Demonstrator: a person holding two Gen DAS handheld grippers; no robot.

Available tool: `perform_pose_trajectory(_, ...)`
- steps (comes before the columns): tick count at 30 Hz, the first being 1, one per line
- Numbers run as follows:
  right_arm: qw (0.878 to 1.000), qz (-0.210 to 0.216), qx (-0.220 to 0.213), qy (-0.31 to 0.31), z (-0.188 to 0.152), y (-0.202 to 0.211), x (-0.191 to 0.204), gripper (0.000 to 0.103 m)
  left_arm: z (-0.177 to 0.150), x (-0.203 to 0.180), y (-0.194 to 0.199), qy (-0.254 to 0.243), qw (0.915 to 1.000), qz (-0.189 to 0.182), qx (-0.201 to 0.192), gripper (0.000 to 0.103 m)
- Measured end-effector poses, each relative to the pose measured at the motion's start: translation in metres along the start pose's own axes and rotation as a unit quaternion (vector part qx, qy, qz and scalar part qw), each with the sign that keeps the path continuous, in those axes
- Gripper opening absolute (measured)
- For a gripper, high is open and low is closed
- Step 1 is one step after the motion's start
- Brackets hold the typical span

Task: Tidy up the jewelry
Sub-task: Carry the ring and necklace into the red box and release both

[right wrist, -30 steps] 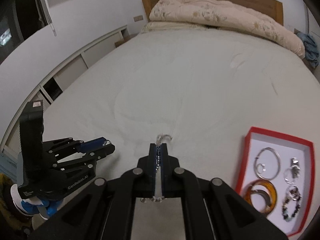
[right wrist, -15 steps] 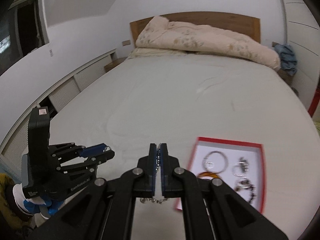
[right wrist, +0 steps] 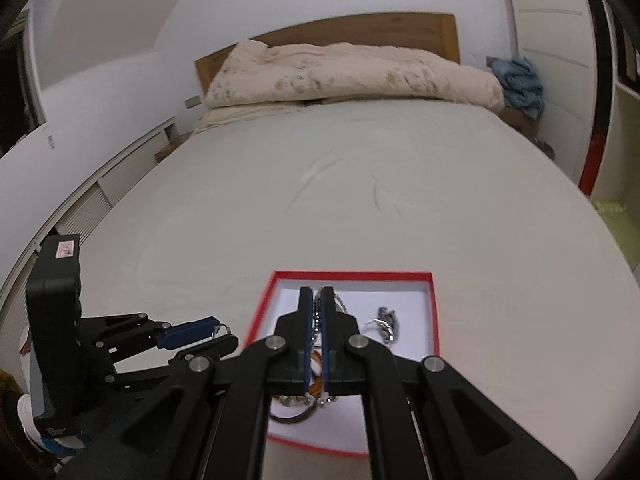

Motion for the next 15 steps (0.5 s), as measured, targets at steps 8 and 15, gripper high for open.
perform_pose_trajectory(8,0.999,-0.010,0.032,-0.031,-0.034,-0.046,-0.040,0.003,-0.008,-0.002,-0.052,0.012,0.9995,0.010,0.028,0.020)
perform_pose_trajectory(15,0.996,-0.027,0.068,-0.040,-0.069,-0.064,-0.060,0.003,-0.022,-0.001,-0.072,0.019,0.9983,0.011,0.054,0.020)
Point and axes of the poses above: each gripper's, at about its wrist camera, not at the fingertips, and y roughly against the way its jaws point, x to its left, z to its top, the point moved 4 cm from there along -y, roughly the way its jaws point, and after that the axes turned 6 degrees about -x, right-handed, at the moved point
